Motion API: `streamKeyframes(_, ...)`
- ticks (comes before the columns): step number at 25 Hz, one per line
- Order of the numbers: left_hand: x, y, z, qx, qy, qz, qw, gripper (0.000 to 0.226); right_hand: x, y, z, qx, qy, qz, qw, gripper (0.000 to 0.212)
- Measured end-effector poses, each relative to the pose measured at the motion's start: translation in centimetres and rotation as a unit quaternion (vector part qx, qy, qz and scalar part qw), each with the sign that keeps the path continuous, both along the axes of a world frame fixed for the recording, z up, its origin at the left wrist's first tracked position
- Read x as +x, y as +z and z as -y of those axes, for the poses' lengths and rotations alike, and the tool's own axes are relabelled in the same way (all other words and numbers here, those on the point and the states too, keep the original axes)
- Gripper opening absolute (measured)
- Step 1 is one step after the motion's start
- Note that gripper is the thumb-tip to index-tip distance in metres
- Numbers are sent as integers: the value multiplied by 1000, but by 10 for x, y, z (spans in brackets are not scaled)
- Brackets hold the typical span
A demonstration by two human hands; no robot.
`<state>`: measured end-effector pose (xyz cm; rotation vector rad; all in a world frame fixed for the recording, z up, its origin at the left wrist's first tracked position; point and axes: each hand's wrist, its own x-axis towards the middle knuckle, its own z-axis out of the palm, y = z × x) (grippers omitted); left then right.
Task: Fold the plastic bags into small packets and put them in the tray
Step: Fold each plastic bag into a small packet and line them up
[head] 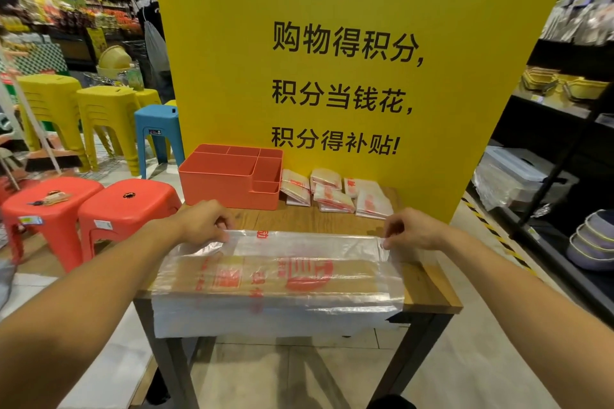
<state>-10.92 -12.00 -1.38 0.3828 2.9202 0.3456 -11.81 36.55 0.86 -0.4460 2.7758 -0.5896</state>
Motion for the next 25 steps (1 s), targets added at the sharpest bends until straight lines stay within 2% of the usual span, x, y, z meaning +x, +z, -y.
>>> streamKeyframes(3, -3, 0, 1, 11, 1, 0, 1000, 28, -3, 8, -9, -64, -24, 20, 997, 19)
streamKeyframes(6, -2, 1, -1, 42, 1, -2, 999, 26, -7, 3, -14, -84, -79, -30, 993, 22)
streamKeyframes(11, -2, 3, -2, 31, 4, -17, 999, 26, -15, 6, -18, 77, -119, -135, 981, 17)
streamKeyframes(13, -1, 3, -4, 27, -2, -11, 1000, 24, -10, 3, -2, 66, -108, -155, 980, 22)
streamKeyframes(16, 3, 4, -16, 49, -12, 11, 999, 14, 4, -8, 42, -33, -18, -55, 998, 43)
streamKeyframes(18, 5, 5, -21, 59, -17, 2, 998, 12, 11, -15, 63, -17, 22, -19, 999, 52)
streamKeyframes(21, 7, 8, -20, 93, -7, -17, 995, 14, 10, -20, 68, 7, 27, -28, 999, 30)
streamKeyframes(23, 12, 11, -20, 112, 3, 3, 994, 12, 8, -21, 66, 16, 33, -45, 998, 17)
streamKeyframes(25, 19, 13, -22, 93, -1, 31, 995, 29, 7, -22, 66, 0, 38, -81, 996, 15)
